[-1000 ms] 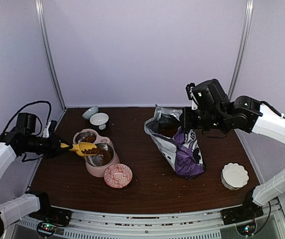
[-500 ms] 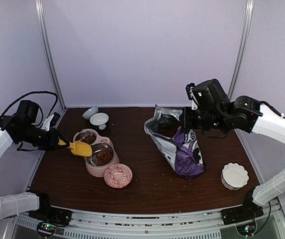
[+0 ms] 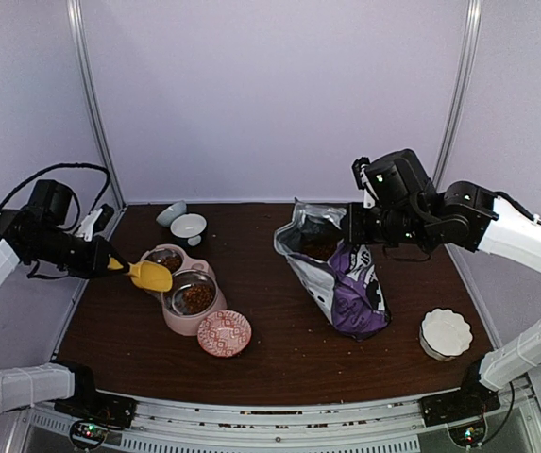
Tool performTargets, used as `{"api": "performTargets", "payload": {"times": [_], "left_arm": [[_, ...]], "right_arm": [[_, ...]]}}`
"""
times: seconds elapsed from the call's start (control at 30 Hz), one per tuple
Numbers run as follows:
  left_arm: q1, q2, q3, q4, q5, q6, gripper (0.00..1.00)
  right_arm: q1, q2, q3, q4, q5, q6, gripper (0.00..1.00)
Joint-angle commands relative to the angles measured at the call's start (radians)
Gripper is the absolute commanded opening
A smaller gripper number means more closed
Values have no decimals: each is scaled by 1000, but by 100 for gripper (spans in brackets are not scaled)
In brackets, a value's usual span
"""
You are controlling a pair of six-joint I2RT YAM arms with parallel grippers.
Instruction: Serve the pet food
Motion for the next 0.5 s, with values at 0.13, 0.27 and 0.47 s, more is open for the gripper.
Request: {"api": "performTargets", "payload": {"times": [0.13,0.27,0.47], "left_arm": [[-227,0,147,349,292,-158,0],[-394,12,92,623,286,-327,0],[-469,32,19,708,208,-361,0]], "right_arm": [[33,52,16,80,-81,4,4],[82,136,77,80,-87,11,3],[123,222,132,104,-113,16,2]]}}
